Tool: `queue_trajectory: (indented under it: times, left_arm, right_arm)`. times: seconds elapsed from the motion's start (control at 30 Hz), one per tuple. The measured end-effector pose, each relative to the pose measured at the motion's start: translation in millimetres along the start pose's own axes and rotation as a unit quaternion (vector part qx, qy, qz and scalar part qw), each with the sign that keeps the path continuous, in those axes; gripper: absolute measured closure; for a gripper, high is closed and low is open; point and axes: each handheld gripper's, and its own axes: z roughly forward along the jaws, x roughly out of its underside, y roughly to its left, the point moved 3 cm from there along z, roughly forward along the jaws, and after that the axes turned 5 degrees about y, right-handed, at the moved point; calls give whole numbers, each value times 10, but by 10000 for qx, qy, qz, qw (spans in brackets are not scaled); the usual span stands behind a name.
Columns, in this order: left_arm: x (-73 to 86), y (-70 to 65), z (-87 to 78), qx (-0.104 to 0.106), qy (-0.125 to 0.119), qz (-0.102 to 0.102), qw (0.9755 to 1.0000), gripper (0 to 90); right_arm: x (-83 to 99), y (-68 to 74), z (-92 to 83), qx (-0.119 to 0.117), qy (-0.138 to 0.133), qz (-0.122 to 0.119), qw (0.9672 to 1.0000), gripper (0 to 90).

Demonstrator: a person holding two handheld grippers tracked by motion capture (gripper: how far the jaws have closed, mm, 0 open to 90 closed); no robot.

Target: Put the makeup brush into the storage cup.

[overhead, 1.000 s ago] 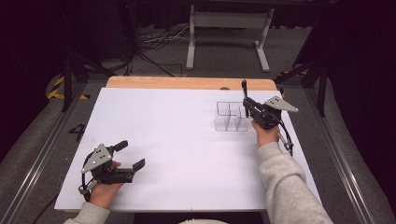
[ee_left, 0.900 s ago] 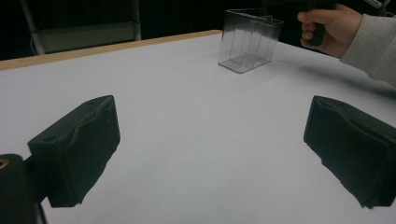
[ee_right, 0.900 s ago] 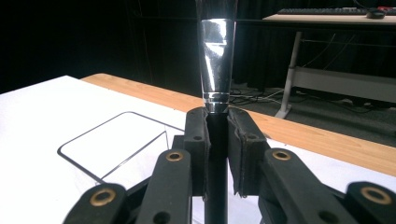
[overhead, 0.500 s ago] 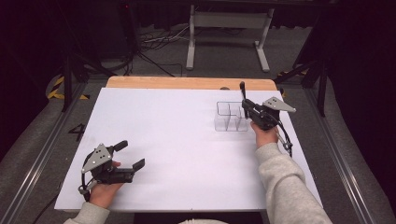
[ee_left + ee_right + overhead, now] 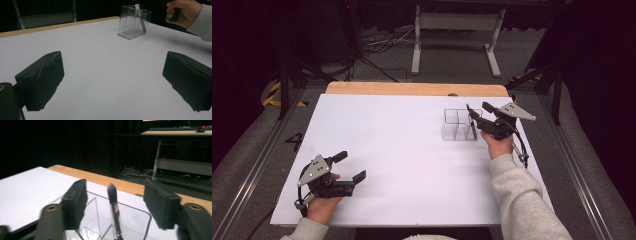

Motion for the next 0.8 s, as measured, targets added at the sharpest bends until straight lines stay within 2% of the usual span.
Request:
queue_trajectory:
  times: [0.1, 0.17, 0.2, 0.43, 0.6, 0.8]
  left_arm:
    - [-10, 0, -12, 5, -14, 3, 10000, 43]
    - [-20, -5, -21, 19, -42, -8, 10000, 42]
    - [-28, -11, -29, 19, -60, 3, 10000, 41]
    - [-39, -15, -47, 55, -62, -20, 10000, 39]
    - [-40, -18, -52, 57, -61, -26, 10000, 38]
    - [-43, -23, -51, 65, -62, -23, 10000, 38]
  right_arm:
    - [-68, 57, -90, -42, -83, -81, 9999, 210]
    - [-87, 75, -120, -76, -126, -124, 9998, 190]
    - [-120, 109, -188, -154, -146, -206, 9996, 164]
    - [-167, 186, -359, -418, -140, -466, 9979, 104]
    - [-161, 234, -470, -628, -155, -507, 9966, 70]
    - [-120, 304, -567, -811, -88, -663, 9945, 38]
